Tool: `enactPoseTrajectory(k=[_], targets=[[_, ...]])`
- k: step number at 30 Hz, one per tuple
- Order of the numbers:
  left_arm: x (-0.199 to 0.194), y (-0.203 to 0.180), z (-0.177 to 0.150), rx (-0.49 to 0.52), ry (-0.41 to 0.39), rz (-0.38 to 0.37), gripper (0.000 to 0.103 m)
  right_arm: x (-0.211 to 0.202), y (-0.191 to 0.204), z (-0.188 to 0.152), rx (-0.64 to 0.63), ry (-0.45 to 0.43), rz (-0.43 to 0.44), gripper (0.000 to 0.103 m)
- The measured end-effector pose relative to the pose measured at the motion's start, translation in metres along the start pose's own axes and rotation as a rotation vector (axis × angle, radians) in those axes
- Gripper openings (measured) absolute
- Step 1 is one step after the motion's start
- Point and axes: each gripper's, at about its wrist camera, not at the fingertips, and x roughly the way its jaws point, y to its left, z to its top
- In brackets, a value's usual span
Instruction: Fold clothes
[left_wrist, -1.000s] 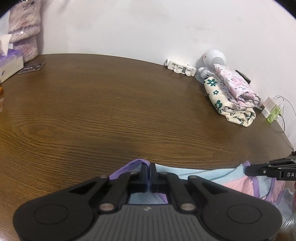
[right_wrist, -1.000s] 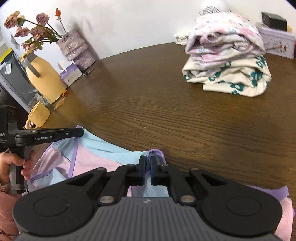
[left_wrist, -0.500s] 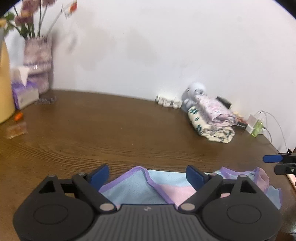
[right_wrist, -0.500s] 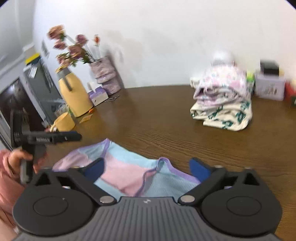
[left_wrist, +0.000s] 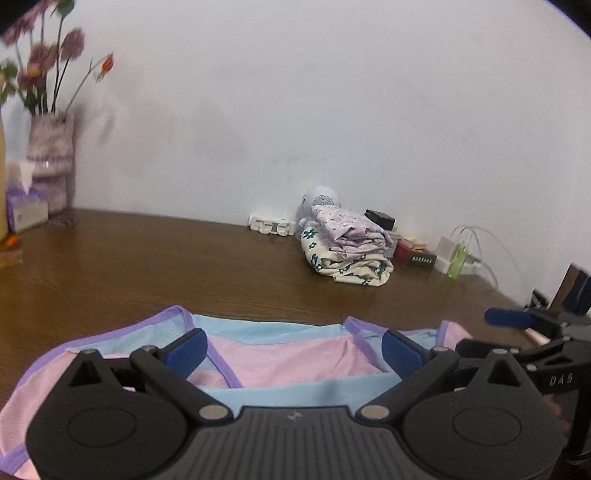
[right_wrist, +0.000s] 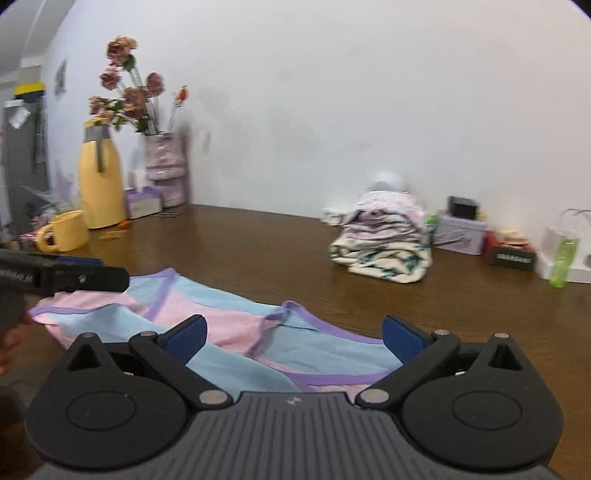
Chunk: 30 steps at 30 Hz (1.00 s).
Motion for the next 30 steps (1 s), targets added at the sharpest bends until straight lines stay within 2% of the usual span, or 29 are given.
enactPoseTrajectory(k=[2,4,12,16,26,30], targets=[[0.002,-0.007,-0.005,0.007,-0.007,0.000,0.101,-0.005,-0.002,-0.006,0.017,-0.011,-0.005,0.103],[0.004,-0.011,-0.010,-0.002,0.000,0.008,0.101,-0.007,-0.007,-0.010,0.048,-0.006,0.029,0.103],[-0.005,-0.009,-0.023,-0.063,-0.009,0.048,0.101,-0.003,-0.022,-0.013,0.172,0.096,0.082,0.103],[-0.003,-0.011,-0.028,-0.064,0.027,0.107,0.101,0.002,-0.015,-0.017,0.166,0.153,0.098,0.103],[0.007,-0.013,-0.033,-0.047,0.070,0.085,0.101,0.016,-0.008,-0.026,0.150,0.232,0.111,0.103],[0.011,-0.013,-0.034,-0.046,0.088,0.088,0.101,0.017,-0.010,-0.026,0.160,0.239,0.117,0.103]])
